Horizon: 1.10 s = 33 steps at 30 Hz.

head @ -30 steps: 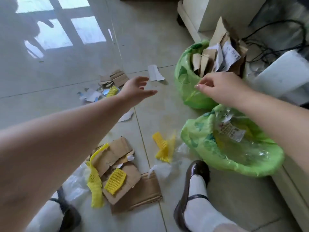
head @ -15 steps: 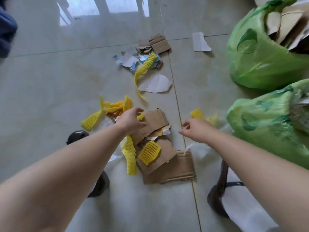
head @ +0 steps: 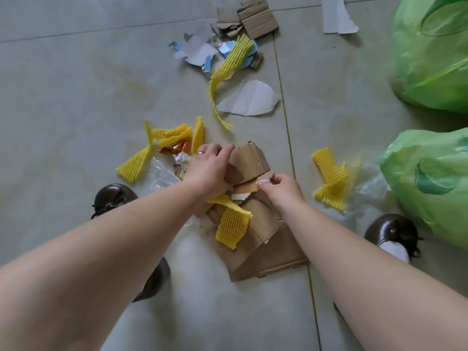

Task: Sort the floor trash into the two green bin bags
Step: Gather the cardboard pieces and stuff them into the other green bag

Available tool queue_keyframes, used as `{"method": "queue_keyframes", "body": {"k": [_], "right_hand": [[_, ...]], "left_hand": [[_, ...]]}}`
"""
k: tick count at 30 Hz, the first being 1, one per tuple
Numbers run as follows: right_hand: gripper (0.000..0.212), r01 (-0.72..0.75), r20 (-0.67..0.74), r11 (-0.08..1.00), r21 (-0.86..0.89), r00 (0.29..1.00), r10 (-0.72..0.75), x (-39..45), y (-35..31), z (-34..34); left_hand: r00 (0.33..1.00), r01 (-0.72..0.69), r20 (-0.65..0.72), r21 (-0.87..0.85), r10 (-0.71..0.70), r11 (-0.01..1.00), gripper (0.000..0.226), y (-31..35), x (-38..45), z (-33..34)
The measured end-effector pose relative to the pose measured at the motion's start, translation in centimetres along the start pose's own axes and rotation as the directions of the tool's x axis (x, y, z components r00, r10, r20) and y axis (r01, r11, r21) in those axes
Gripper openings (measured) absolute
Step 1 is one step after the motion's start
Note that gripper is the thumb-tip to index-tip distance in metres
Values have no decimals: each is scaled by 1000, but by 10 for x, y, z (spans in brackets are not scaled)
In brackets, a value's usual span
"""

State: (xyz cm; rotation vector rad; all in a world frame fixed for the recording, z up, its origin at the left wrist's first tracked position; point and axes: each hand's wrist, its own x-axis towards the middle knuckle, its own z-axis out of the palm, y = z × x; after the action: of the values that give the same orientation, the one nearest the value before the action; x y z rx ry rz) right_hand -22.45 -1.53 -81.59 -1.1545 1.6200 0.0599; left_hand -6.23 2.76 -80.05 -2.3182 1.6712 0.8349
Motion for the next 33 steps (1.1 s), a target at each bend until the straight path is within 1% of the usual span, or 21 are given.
{"method": "queue_keyframes", "body": {"k": [3, 5, 8, 10, 11, 12, 14, 15, 17, 18, 20, 21, 23, 25, 27, 30, 33], "right_hand": [[27, 18, -9, 1000, -11, 1000, -19, -1, -4, 2], [28, 10, -14, 999, 35, 1000, -9, -1, -5, 4], [22, -31, -11, 983, 181, 999, 33, -4, -6, 5], [17, -51, -39, 960, 276, 997, 64, -5, -6, 6], [19, -55, -54, 952, 300, 996, 75, -6, -7, 7], [25, -59, -56, 943, 327, 995, 82, -6, -7, 7], [39, -89, -30, 914, 396, 994, 110, -6, -9, 8], [40, -98, -15, 901, 423, 993, 115, -6, -10, 9], [24, -91, -4, 890, 447, 995, 104, -4, -11, 11], [19, -91, -6, 887, 453, 994, 105, -3, -12, 11], [20, -79, -18, 878, 472, 995, 99, 0, -12, 9], [20, -66, -33, 877, 477, 995, 93, 1, -12, 7], [19, -45, -55, 869, 492, 995, 82, 3, -14, 0], [20, -16, -89, 853, 522, 993, 74, 3, -18, -10], [23, 31, -144, 838, 544, 988, 57, 0, -25, -21], [26, 102, -217, 825, 556, 976, 26, -9, -37, -37], [25, 180, -273, 802, 569, 962, -22, -22, -47, -54]], "left_hand": [[1000, 15, 3, -68, -15, 998, 96, -2, 4, -4], [1000, 9, -17, -122, -11, 992, 84, -4, 6, -5], [997, -16, -73, -234, -1, 972, 61, -4, 6, -7], [996, -9, -88, -315, -19, 949, 54, -4, 5, -8], [995, 1, -88, -352, -35, 936, 54, -4, 4, -9], [995, 9, -87, -378, -46, 926, 57, -4, 5, -11], [996, 16, -71, -393, -47, 919, 66, -3, 6, -15], [998, 21, -54, -395, -46, 918, 73, -3, 7, -17], [999, 25, -9, -392, -32, 919, 86, -3, 10, -22], [1000, 22, 15, -386, -17, 922, 90, -3, 12, -24], [999, 28, 54, -406, -7, 914, 91, -3, 15, -30], [998, 36, 59, -424, -12, 905, 87, -4, 17, -34], [1000, 19, 12, -412, -15, 911, 70, -6, 19, -43], [997, -15, -78, -360, -14, 933, 51, -8, 20, -53], [989, -21, -147, -358, -34, 933, 42, -11, 20, -64], [975, -39, -213, -448, -64, 893, 29, -13, 17, -81], [956, -89, -283, -541, -81, 836, 27, -11, 8, -100]]}}
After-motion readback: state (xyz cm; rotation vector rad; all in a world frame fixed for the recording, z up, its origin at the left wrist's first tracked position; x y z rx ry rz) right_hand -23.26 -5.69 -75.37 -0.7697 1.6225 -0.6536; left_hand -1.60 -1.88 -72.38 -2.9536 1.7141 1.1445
